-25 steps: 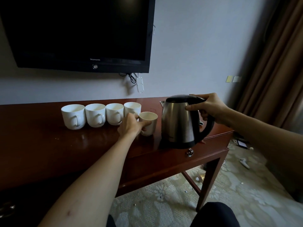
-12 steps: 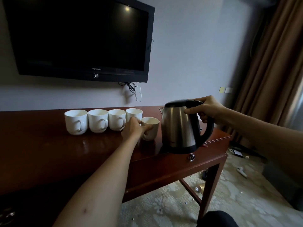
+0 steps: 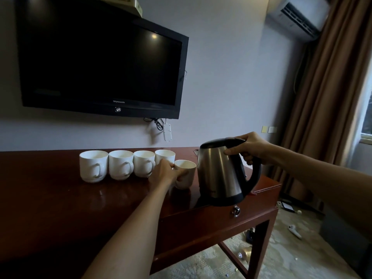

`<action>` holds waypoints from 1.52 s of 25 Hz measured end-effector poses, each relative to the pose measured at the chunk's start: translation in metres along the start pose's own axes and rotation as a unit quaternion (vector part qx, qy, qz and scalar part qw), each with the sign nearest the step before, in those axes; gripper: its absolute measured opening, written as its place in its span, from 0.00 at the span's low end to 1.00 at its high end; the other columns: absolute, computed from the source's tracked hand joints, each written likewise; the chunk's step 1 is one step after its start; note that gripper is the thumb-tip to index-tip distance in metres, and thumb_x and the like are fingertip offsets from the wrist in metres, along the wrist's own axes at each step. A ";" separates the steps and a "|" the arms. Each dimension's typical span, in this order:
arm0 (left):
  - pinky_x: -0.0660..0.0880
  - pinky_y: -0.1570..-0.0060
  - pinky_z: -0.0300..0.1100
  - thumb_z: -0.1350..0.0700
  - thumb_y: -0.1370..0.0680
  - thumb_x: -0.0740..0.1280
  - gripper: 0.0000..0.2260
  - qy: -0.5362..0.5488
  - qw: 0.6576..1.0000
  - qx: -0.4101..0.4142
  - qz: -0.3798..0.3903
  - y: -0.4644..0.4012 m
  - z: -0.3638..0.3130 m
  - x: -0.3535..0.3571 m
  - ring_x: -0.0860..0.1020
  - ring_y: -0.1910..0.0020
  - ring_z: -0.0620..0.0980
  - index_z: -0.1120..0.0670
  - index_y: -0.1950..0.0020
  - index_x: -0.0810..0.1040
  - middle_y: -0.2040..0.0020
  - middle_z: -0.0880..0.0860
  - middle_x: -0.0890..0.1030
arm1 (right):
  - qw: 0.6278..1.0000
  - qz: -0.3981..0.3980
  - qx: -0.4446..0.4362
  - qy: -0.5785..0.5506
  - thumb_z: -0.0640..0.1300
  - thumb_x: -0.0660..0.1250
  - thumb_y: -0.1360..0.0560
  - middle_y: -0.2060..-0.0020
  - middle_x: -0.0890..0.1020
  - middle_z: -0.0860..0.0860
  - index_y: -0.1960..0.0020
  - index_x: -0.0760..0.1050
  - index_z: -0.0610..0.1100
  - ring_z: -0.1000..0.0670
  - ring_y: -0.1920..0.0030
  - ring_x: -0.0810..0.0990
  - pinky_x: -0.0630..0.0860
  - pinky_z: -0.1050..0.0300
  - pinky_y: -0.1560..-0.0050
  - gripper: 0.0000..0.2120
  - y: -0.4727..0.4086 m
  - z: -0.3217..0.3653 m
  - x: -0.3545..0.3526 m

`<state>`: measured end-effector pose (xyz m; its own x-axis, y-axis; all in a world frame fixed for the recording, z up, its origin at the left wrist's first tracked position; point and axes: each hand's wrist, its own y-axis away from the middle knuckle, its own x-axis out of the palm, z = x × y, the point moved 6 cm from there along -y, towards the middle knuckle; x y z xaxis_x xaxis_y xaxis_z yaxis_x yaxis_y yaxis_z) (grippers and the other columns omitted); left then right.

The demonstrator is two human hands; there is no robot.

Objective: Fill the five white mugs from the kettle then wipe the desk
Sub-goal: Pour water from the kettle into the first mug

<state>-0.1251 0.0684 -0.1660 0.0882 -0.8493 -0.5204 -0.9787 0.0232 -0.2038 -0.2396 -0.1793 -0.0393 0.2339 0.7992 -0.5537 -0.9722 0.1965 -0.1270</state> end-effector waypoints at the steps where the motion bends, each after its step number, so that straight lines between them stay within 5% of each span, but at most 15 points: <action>1: 0.74 0.52 0.44 0.38 0.32 0.77 0.18 -0.002 1.000 0.004 0.002 -0.002 0.000 0.000 0.82 0.52 0.52 0.52 0.65 0.79 0.59 0.49 0.86 | 1.000 0.002 0.001 0.000 0.40 0.83 0.34 0.76 0.63 0.50 0.62 0.87 0.44 0.50 0.75 0.60 0.61 0.60 0.74 0.05 -0.001 0.001 0.000; 5: 0.72 0.55 0.42 0.39 0.32 0.77 0.19 0.004 1.000 0.009 0.007 -0.005 0.000 0.001 0.82 0.52 0.52 0.54 0.59 0.83 0.59 0.50 0.87 | 1.000 0.008 -0.003 0.018 0.39 0.82 0.33 0.75 0.62 0.50 0.66 0.86 0.44 0.51 0.76 0.60 0.61 0.61 0.74 0.06 -0.003 0.003 -0.001; 15: 0.72 0.51 0.44 0.40 0.32 0.79 0.19 -0.031 0.999 -0.006 0.008 -0.010 -0.004 -0.001 0.79 0.51 0.52 0.52 0.66 0.76 0.57 0.47 0.84 | 0.999 0.048 -0.014 0.002 0.41 0.83 0.34 0.75 0.63 0.49 0.67 0.83 0.46 0.51 0.77 0.60 0.61 0.61 0.74 0.09 -0.023 -0.007 -0.009; 19: 0.73 0.54 0.45 0.34 0.33 0.77 0.19 -0.039 0.999 -0.010 0.013 -0.013 0.000 0.001 0.82 0.50 0.51 0.50 0.63 0.82 0.62 0.46 0.86 | 0.997 0.066 -0.025 0.007 0.42 0.83 0.34 0.75 0.65 0.50 0.63 0.86 0.44 0.50 0.76 0.62 0.63 0.59 0.73 0.07 -0.030 -0.002 -0.008; 26: 0.77 0.41 0.51 0.23 0.51 0.69 0.39 -0.031 0.998 -0.040 0.040 -0.014 0.000 0.000 0.83 0.48 0.46 0.47 0.50 0.84 0.57 0.43 0.87 | 0.994 0.096 -0.046 0.021 0.43 0.83 0.34 0.77 0.67 0.51 0.55 0.88 0.45 0.51 0.77 0.64 0.65 0.60 0.75 0.10 -0.037 0.006 -0.010; 32: 0.79 0.43 0.55 0.26 0.43 0.73 0.29 -0.029 0.998 -0.020 0.045 -0.016 -0.003 0.000 0.84 0.51 0.47 0.46 0.54 0.85 0.66 0.44 0.86 | 0.992 0.110 -0.057 0.009 0.43 0.83 0.36 0.71 0.67 0.45 0.53 0.89 0.47 0.50 0.75 0.64 0.64 0.58 0.73 0.12 -0.047 0.002 -0.011; 38: 0.78 0.41 0.55 0.35 0.33 0.77 0.17 -0.016 0.998 0.005 0.054 -0.022 0.000 0.000 0.84 0.52 0.46 0.44 0.51 0.87 0.68 0.44 0.85 | 0.992 0.113 -0.060 -0.001 0.41 0.83 0.35 0.75 0.66 0.49 0.52 0.88 0.45 0.51 0.76 0.62 0.62 0.59 0.74 0.12 -0.050 0.000 -0.013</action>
<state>-0.1037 0.0675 -0.1613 -0.0109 -0.8243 -0.5661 -0.9812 0.1180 -0.1529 -0.1937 -0.1994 -0.0258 0.0096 0.8167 -0.5770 -0.9937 -0.0566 -0.0966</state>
